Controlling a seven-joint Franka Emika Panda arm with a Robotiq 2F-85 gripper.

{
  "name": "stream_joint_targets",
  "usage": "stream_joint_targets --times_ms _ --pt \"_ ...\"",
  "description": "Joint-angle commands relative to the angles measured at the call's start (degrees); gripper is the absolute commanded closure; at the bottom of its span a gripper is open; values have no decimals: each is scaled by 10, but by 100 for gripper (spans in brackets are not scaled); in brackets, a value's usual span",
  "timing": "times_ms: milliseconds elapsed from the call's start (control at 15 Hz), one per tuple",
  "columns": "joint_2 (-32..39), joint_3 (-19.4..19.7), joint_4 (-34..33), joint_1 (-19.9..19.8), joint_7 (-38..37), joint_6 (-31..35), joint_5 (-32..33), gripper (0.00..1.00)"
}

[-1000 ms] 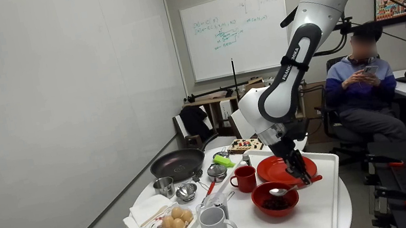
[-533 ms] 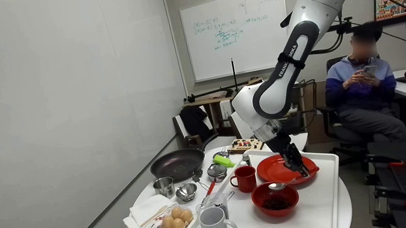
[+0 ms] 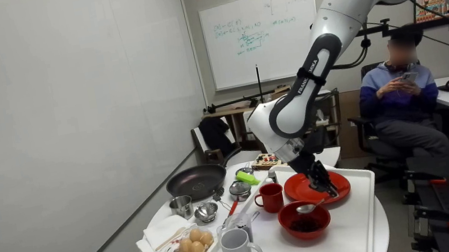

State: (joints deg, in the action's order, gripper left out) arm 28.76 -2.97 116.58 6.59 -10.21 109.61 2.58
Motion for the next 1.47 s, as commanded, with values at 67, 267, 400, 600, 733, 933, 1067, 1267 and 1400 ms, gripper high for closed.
stream_joint_targets --times_ms 67,267,400,600,733,933,1067,1267,1400 --pt "53 5 -54 14 -10 -29 10 95" --pt "68 3 -63 17 -5 -25 8 95" --pt "72 1 -63 20 -1 -20 7 95" --pt "72 -5 -59 28 3 -14 7 95" --pt "69 -13 -53 34 10 -11 6 95" --pt "65 -27 -49 38 28 -9 -1 95" --pt "69 -31 -51 37 35 -9 -5 95" --pt "77 -26 -56 34 36 -19 -6 95" --pt "81 -17 -60 34 26 -26 -1 95"
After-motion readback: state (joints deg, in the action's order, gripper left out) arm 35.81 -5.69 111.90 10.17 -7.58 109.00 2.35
